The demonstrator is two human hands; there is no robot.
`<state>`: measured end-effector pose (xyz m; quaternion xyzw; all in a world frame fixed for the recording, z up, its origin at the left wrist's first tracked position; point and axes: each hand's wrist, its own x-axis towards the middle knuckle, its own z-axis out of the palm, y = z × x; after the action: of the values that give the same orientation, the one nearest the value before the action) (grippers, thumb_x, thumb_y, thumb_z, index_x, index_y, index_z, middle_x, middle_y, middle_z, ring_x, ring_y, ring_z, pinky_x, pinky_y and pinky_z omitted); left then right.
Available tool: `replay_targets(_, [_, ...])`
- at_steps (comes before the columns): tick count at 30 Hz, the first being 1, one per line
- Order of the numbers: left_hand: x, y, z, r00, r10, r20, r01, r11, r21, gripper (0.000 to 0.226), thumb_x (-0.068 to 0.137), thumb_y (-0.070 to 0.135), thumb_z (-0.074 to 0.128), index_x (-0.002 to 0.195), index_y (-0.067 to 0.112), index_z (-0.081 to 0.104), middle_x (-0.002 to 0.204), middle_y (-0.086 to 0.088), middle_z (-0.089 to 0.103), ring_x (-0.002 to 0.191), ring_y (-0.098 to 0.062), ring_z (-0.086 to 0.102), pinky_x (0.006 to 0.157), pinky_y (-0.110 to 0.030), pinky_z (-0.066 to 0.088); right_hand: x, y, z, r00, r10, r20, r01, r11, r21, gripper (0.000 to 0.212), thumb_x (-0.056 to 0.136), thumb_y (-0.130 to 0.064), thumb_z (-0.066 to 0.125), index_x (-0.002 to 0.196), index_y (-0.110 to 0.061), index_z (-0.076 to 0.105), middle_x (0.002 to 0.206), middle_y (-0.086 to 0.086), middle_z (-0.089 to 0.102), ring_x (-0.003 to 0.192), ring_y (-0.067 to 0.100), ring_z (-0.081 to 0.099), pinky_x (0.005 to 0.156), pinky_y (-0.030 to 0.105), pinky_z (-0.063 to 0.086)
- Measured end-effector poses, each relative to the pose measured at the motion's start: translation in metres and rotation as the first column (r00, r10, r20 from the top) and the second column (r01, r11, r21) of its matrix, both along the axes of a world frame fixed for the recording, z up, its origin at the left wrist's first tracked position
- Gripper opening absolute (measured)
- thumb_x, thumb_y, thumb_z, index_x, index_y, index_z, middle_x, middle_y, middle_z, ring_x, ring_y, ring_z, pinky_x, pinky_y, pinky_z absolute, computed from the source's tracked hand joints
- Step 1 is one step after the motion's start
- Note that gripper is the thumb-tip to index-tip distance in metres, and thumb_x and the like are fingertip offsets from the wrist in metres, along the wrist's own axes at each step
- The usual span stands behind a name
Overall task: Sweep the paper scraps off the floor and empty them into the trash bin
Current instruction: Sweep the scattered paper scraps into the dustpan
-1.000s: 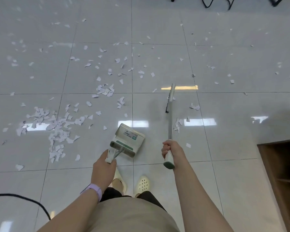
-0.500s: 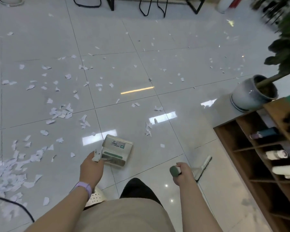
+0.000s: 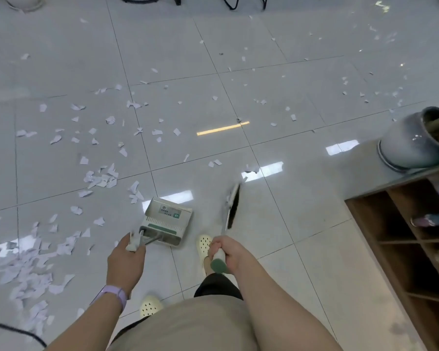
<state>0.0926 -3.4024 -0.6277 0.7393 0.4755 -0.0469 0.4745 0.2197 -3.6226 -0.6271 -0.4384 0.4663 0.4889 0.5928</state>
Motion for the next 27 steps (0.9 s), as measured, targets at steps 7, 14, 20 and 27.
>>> replay_targets(7, [0.064, -0.021, 0.004, 0.99, 0.138, -0.012, -0.137, 0.989, 0.055, 0.038, 0.095, 0.016, 0.059, 0.132, 0.021, 0.059, 0.083, -0.007, 0.068, 0.083, -0.031, 0.064, 0.062, -0.027, 0.042, 0.149, 0.03, -0.003, 0.997, -0.012, -0.075, 0.035, 0.95, 0.312, 0.029, 0.087, 0.002, 0.045, 0.068, -0.017, 0.035, 0.043, -0.002, 0.036, 0.027, 0.009, 0.035, 0.026, 0.02, 0.032])
replay_targets(14, [0.149, -0.048, 0.009, 0.995, 0.102, 0.009, -0.102, 0.992, 0.077, 0.031, 0.094, 0.011, 0.057, 0.123, 0.018, 0.066, 0.096, -0.004, 0.069, 0.081, -0.023, 0.059, 0.066, -0.028, 0.04, 0.208, 0.042, 0.027, 0.996, 0.012, 0.094, -0.031, 0.98, 0.198, 0.023, 0.09, 0.005, 0.046, 0.076, -0.012, 0.039, 0.044, -0.002, 0.038, 0.03, 0.007, 0.036, 0.029, 0.015, 0.033])
replay_targets(20, [0.186, -0.051, 0.023, 0.995, 0.076, 0.064, -0.08, 0.994, 0.074, 0.03, 0.095, 0.012, 0.059, 0.124, 0.02, 0.063, 0.077, -0.004, 0.065, 0.07, -0.028, 0.058, 0.062, -0.03, 0.043, 0.242, -0.008, 0.046, 0.982, -0.052, 0.181, 0.071, 0.992, -0.1, 0.02, 0.079, 0.004, 0.047, 0.067, -0.012, 0.043, 0.049, 0.001, 0.043, 0.035, 0.016, 0.043, 0.04, 0.018, 0.04])
replay_targets(27, [0.198, -0.068, 0.025, 0.971, -0.24, -0.014, 0.239, 0.963, 0.126, 0.036, 0.097, 0.019, 0.059, 0.132, 0.024, 0.061, 0.085, 0.002, 0.069, 0.076, -0.02, 0.063, 0.067, -0.029, 0.05, 0.291, -0.059, 0.048, 0.912, -0.358, 0.199, 0.394, 0.901, -0.18, 0.019, 0.09, 0.005, 0.047, 0.078, -0.011, 0.048, 0.077, 0.001, 0.053, 0.062, 0.015, 0.052, 0.041, 0.018, 0.047])
